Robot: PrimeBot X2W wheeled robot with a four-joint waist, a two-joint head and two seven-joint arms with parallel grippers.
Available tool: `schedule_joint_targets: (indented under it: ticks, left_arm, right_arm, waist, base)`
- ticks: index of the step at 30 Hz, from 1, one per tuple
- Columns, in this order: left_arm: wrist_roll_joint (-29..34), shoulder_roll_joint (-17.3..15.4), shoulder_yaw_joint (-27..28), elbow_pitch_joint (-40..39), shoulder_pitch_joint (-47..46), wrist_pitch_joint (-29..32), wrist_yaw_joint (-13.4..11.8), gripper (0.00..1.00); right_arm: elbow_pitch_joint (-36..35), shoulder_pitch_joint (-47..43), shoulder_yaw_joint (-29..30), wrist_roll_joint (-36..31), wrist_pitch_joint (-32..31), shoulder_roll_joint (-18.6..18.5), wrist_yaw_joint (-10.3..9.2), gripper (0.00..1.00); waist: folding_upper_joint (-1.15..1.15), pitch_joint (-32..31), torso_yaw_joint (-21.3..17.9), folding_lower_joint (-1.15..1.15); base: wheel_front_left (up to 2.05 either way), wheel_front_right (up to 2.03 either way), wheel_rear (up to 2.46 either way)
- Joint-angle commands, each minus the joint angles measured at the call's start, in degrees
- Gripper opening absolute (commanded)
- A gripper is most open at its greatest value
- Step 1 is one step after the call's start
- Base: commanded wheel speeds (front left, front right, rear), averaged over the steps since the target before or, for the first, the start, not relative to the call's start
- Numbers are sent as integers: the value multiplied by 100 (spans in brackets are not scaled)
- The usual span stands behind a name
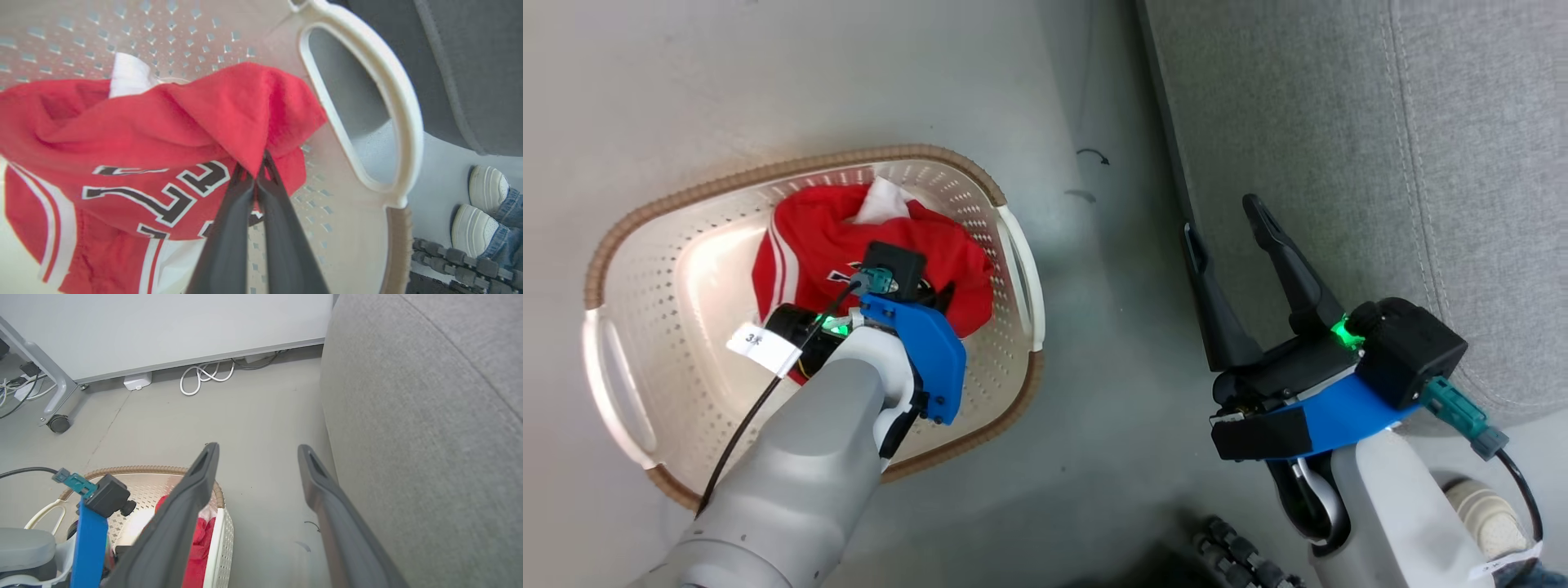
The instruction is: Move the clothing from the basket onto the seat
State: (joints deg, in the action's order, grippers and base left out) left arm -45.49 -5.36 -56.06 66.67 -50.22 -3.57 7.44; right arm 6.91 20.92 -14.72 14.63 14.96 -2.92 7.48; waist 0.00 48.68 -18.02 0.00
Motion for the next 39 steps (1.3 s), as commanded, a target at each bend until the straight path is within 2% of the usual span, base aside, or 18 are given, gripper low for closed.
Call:
schedule_joint_targets:
  ticks: [1, 7, 18, 31, 39]
  left_arm:
    - [-63, 1, -24, -38, 43, -62, 5, 0]
    - [-277, 77, -133, -167, 216, -310, 5, 0]
    - [-577, 140, -497, -614, 596, -910, 5, 0]
    - [-806, 150, -808, -1073, 862, -1136, 5, 0]
    - [-789, 163, -907, -1356, 678, -1168, 5, 0]
  right_arm:
    - [21, 91, 26, -62, 16, 5, 3, 100]
    - [87, 102, 80, -178, -60, 3, 3, 100]
    - [226, -224, 235, -385, -318, 0, 3, 100]
    - [267, -763, 345, -460, -661, 1, 3, 100]
    - [333, -1153, 350, -402, -811, 1, 3, 100]
  waist:
    - [0, -129, 86, 0]
    - [0, -625, 375, 0]
    - [0, -1943, 959, 0]
    - [0, -3280, 1296, 0]
    - [0, -3925, 1431, 0]
  base:
    - [0, 0, 0]
    - [0, 0, 0]
    - [0, 0, 0]
    - [0, 0, 0]
    - [0, 0, 0]
